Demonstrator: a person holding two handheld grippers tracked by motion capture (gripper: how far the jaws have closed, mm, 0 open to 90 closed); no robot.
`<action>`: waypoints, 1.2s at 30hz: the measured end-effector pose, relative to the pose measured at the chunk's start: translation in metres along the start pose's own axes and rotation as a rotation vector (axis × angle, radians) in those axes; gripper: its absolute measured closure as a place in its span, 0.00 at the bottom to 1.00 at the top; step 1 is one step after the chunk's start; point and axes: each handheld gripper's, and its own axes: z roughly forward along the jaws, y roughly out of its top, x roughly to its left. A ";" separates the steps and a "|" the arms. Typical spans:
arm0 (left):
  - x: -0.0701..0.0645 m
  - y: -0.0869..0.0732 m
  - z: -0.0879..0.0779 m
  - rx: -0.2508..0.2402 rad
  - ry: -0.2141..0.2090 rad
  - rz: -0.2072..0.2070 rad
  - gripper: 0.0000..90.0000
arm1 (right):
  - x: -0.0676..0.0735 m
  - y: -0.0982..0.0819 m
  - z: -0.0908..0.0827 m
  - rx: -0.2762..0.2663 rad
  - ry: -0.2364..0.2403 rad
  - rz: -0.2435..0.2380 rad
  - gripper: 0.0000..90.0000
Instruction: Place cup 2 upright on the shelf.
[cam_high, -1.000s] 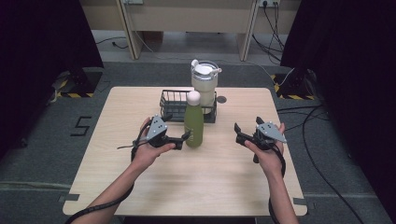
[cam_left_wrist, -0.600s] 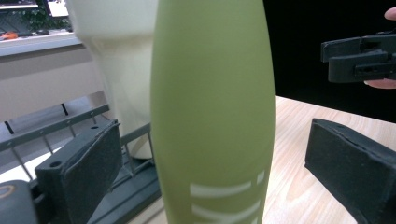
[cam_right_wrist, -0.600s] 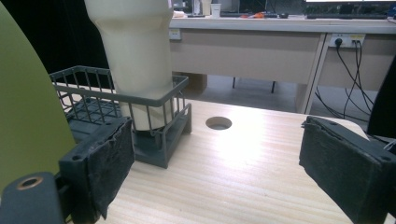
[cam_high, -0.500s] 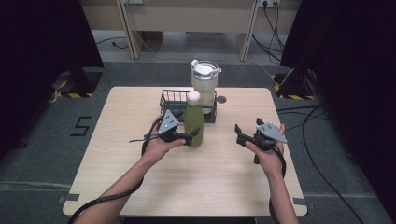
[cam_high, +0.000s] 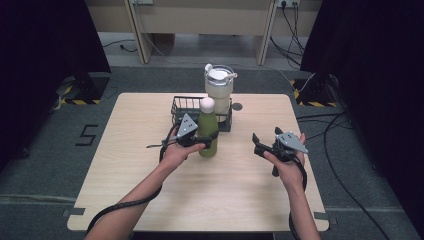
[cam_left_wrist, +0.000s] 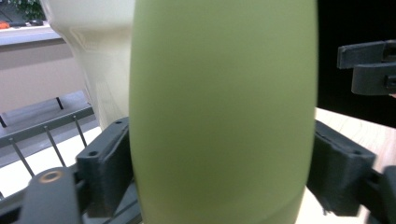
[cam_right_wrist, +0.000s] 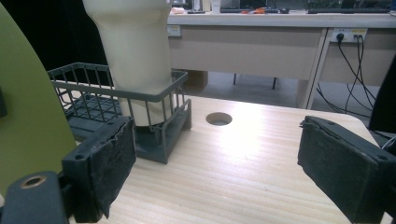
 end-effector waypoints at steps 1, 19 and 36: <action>0.000 0.000 0.000 0.000 0.002 0.006 0.22 | 0.000 0.000 0.000 0.000 0.000 -0.002 0.13; 0.001 -0.001 -0.007 -0.012 -0.008 0.010 0.24 | -0.002 -0.001 -0.001 0.005 -0.008 0.004 0.14; 0.005 0.010 -0.026 -0.027 0.015 0.054 0.24 | -0.001 -0.001 0.000 0.005 -0.013 0.010 0.15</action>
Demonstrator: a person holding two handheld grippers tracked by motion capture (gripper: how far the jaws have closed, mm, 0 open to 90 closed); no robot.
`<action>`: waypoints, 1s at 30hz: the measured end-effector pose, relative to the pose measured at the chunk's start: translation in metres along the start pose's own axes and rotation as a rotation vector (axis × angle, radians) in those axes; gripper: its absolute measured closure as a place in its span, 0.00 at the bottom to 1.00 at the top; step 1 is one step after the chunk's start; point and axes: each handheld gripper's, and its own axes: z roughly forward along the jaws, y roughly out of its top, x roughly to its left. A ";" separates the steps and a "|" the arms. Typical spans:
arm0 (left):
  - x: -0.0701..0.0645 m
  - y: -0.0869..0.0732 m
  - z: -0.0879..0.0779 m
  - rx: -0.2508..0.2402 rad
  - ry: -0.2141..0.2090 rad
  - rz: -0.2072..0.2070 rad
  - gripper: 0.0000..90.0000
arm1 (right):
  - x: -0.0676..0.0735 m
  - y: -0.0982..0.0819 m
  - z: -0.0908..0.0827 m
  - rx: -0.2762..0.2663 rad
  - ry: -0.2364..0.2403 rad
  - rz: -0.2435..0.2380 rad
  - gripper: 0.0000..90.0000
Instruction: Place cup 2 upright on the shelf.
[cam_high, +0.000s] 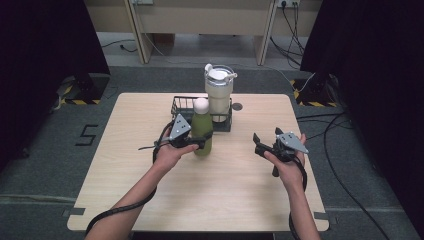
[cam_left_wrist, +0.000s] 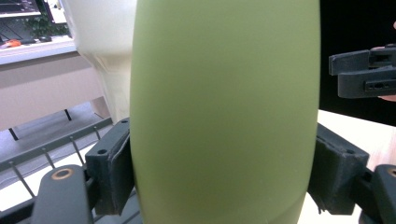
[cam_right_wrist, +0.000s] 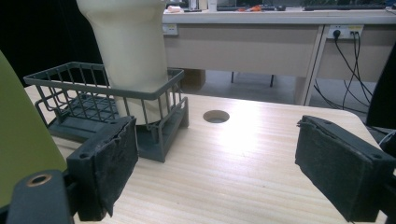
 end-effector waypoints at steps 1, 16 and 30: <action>0.001 0.001 -0.001 0.000 0.001 0.000 0.24 | 0.000 0.000 0.000 0.000 0.000 0.000 0.15; 0.014 0.010 -0.019 -0.009 0.040 0.007 0.24 | 0.001 -0.001 0.000 0.006 -0.004 0.001 0.16; 0.025 0.016 -0.027 -0.024 0.073 0.011 0.24 | 0.002 -0.001 0.001 0.012 -0.001 0.002 0.16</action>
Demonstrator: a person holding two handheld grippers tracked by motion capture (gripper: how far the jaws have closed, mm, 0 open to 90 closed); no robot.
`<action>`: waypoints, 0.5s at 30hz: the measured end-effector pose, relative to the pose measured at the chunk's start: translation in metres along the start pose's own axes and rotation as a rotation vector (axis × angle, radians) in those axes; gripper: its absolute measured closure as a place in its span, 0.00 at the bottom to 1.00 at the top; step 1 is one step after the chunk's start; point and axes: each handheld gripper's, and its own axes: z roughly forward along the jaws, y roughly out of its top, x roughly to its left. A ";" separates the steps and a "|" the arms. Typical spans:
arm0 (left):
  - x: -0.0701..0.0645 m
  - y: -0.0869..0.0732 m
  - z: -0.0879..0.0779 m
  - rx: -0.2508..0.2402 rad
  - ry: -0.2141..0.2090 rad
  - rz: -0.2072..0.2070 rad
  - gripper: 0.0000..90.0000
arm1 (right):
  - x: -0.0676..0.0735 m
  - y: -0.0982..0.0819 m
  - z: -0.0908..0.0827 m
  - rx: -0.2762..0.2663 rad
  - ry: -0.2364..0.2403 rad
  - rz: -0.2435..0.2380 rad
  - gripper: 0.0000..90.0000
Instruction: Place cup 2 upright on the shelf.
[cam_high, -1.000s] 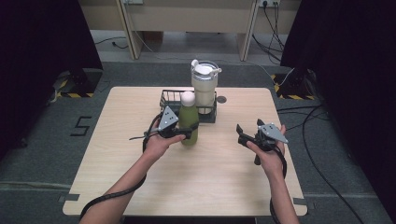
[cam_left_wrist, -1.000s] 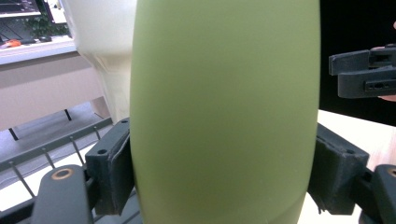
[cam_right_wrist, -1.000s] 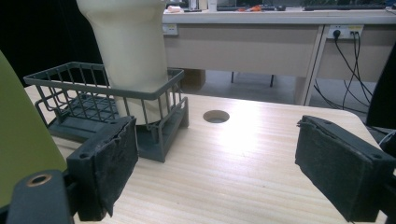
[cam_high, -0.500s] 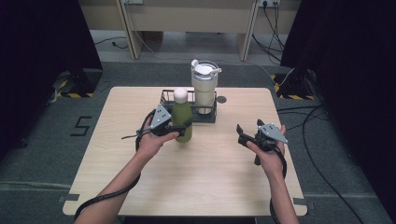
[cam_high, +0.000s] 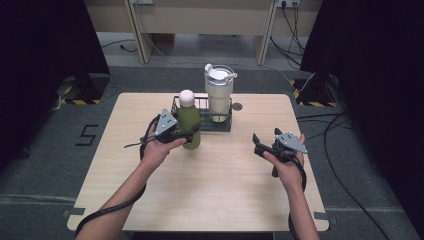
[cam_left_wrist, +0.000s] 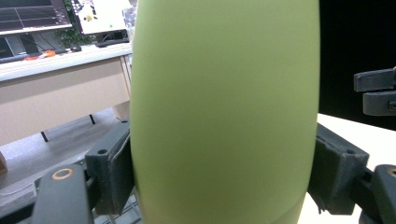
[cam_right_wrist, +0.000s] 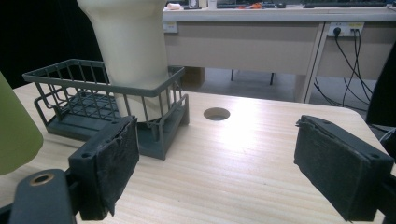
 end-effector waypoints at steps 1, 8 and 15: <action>0.001 0.001 0.000 -0.002 0.001 0.000 0.24 | 0.000 0.000 0.000 -0.001 0.000 0.001 0.16; 0.005 0.004 -0.001 -0.006 0.013 0.002 0.24 | 0.000 -0.001 0.000 0.001 -0.002 -0.004 0.16; 0.010 0.009 -0.002 -0.011 0.025 0.006 0.24 | 0.001 -0.001 0.001 0.006 -0.001 -0.001 0.16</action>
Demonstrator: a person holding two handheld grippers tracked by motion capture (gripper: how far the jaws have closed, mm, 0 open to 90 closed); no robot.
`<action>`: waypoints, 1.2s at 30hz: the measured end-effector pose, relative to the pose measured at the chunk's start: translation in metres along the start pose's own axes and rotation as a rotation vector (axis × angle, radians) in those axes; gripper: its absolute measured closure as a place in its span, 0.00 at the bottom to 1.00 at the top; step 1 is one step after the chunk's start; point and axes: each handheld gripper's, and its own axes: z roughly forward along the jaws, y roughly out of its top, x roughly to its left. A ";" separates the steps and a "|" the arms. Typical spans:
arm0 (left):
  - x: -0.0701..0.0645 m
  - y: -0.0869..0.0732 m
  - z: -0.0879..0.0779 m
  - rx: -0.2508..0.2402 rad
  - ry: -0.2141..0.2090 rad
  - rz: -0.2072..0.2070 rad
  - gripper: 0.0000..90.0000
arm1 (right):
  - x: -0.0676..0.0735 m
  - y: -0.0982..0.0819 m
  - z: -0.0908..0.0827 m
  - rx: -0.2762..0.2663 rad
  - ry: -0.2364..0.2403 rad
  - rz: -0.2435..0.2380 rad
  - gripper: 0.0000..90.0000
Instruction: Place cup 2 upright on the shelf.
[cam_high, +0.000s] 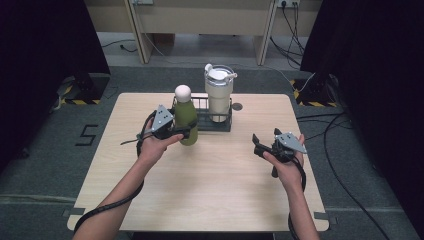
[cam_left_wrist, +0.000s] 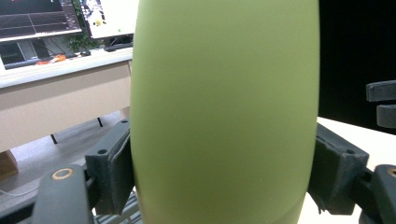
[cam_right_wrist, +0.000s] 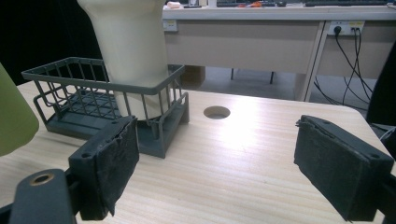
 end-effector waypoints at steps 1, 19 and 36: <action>0.001 0.000 0.000 -0.001 0.002 -0.001 0.24 | 0.000 0.000 0.000 0.001 0.000 0.000 0.16; 0.008 0.009 0.001 -0.010 0.022 -0.002 0.24 | 0.001 -0.001 0.001 0.004 0.005 -0.007 0.16; 0.010 0.019 0.005 -0.018 0.031 -0.002 0.24 | 0.002 -0.002 0.001 0.006 0.007 -0.008 0.16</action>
